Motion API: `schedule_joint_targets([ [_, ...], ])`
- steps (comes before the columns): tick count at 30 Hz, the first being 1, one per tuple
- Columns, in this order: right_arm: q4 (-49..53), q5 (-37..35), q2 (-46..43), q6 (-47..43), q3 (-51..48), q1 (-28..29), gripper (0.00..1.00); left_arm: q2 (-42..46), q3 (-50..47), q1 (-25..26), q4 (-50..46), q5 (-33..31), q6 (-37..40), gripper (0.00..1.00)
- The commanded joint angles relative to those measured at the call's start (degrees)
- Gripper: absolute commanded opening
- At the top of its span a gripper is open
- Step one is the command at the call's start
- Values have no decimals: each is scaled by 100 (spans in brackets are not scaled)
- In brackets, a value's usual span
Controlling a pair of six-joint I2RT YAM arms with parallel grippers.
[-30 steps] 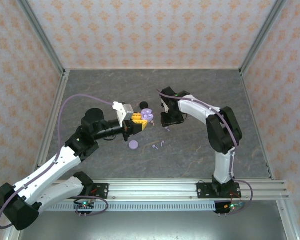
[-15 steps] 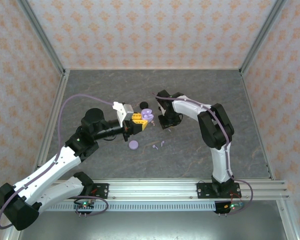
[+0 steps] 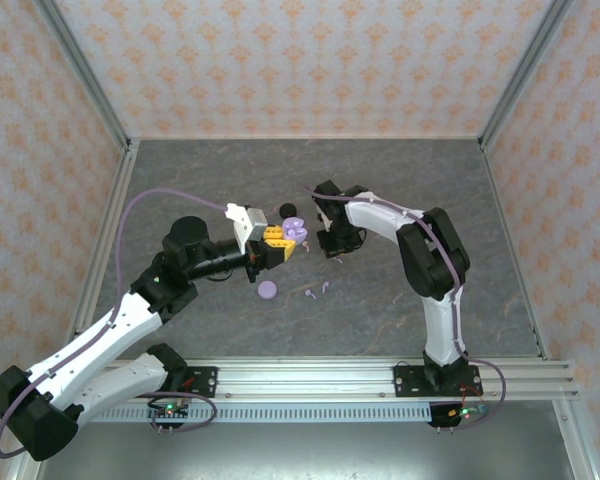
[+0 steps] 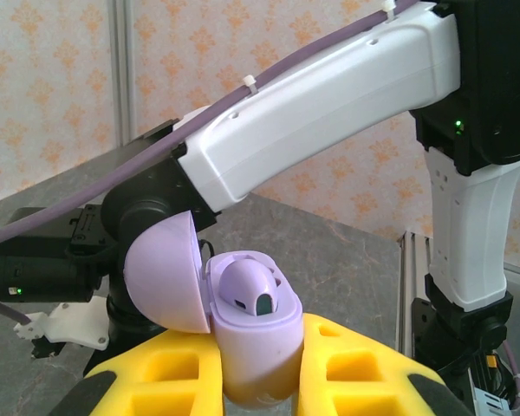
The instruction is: Insert the wireless bluetooth earbuds into the charging case
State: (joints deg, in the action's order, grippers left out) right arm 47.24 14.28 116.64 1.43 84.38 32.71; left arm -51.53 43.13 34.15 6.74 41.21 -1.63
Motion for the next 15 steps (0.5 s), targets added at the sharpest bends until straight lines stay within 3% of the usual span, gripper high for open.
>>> schedule_joint_targets([
  [1,-200,80,-614,320,-215,5,19,2,29,57,134,-189,42,0],
  [15,-2056,917,-3599,2480,-1453,-208,18,-388,-377,63,885,-1095,13,0],
])
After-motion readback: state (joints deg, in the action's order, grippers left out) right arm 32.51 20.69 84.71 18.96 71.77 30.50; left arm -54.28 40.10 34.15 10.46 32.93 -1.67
